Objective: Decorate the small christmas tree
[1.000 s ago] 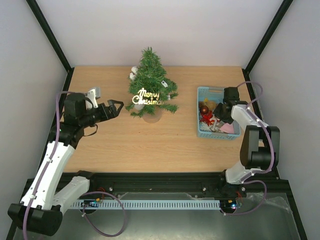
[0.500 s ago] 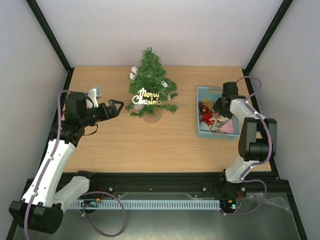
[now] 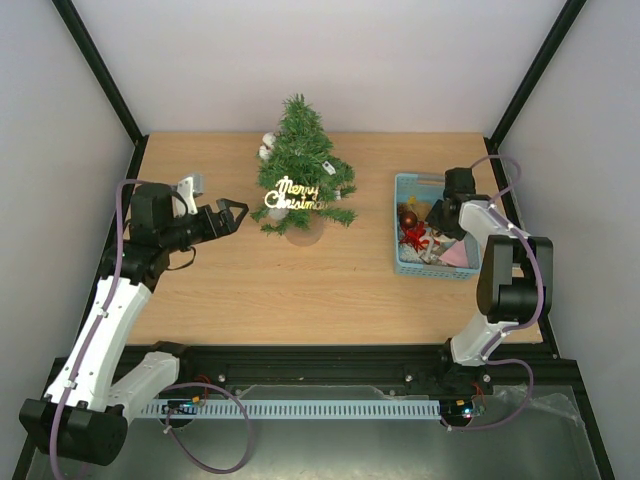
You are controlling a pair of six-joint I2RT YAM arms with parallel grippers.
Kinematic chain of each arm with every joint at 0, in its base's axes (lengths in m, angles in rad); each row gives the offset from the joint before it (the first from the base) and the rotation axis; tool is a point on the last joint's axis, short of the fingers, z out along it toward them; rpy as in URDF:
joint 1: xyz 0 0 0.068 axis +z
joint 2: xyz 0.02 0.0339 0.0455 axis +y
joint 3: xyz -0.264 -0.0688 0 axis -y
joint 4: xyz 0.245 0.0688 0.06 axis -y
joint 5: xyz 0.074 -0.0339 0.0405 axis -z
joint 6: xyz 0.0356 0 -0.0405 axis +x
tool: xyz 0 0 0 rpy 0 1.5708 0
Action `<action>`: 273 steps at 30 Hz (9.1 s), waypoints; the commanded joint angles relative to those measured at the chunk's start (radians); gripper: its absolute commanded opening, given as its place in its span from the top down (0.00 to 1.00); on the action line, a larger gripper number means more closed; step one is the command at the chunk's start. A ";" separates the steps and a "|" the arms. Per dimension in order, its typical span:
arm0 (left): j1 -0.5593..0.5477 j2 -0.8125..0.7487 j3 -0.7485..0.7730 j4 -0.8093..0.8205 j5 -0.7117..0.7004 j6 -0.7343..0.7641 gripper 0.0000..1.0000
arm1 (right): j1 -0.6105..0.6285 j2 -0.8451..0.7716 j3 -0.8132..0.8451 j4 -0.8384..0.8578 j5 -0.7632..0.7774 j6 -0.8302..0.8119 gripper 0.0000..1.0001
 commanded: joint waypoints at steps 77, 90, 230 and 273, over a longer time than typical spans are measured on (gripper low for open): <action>0.020 0.002 -0.016 0.048 0.069 0.011 0.01 | -0.038 -0.057 -0.092 0.004 -0.217 0.083 0.61; 0.023 0.006 -0.016 0.055 0.075 0.012 0.01 | -0.051 -0.020 -0.093 0.017 -0.207 0.078 0.68; 0.028 -0.059 0.079 0.035 0.069 -0.023 0.01 | 0.604 0.204 1.308 -0.184 -0.601 0.156 0.99; 0.029 -0.077 0.073 0.025 0.066 -0.029 0.01 | 0.634 0.224 1.316 -0.189 -0.529 0.106 0.99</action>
